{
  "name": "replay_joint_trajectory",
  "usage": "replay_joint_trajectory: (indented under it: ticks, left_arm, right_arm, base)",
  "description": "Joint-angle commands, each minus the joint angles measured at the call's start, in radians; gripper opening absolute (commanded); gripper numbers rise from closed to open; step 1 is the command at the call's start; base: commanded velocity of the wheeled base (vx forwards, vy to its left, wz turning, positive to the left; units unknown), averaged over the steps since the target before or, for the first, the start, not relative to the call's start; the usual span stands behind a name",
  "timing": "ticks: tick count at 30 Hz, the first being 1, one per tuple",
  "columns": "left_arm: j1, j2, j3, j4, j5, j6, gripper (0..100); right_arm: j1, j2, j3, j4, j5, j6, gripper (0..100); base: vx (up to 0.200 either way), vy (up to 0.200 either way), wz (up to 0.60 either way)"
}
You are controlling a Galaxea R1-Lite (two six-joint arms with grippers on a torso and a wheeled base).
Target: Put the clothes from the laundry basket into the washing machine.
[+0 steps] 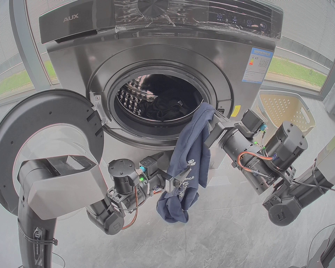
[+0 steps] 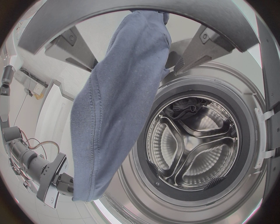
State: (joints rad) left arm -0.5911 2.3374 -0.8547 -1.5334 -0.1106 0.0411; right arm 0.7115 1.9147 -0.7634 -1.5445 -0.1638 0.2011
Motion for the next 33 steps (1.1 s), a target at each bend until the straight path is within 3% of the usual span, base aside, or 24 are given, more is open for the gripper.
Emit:
replay_joint_trajectory:
  ticks: [1,10,11,26,33]
  left_arm:
    - [0.007,-0.036,0.04,-0.004,-0.001,0.0,100]
    - [0.014,-0.049,0.072,-0.008,0.0,0.003,100]
    - [0.022,-0.046,0.071,-0.008,0.0,0.005,0]
    - [0.023,-0.046,0.051,-0.01,-0.014,0.002,0]
    - [0.077,-0.207,0.157,-0.008,-0.001,-0.004,0]
  right_arm:
    - [0.0,0.0,0.003,0.0,0.0,0.0,0]
    - [0.0,0.0,0.004,0.0,0.0,0.0,0]
    - [0.0,0.0,0.004,0.0,0.0,0.0,0]
    - [-0.003,0.001,0.007,0.0,0.0,0.0,0]
    - [-0.014,-0.002,0.039,0.0,0.004,0.0,0]
  base:
    - [0.0,0.0,0.0]
    - [0.0,0.0,0.0]
    - [0.0,0.0,0.0]
    - [0.0,0.0,0.0]
    - [0.0,0.0,0.0]
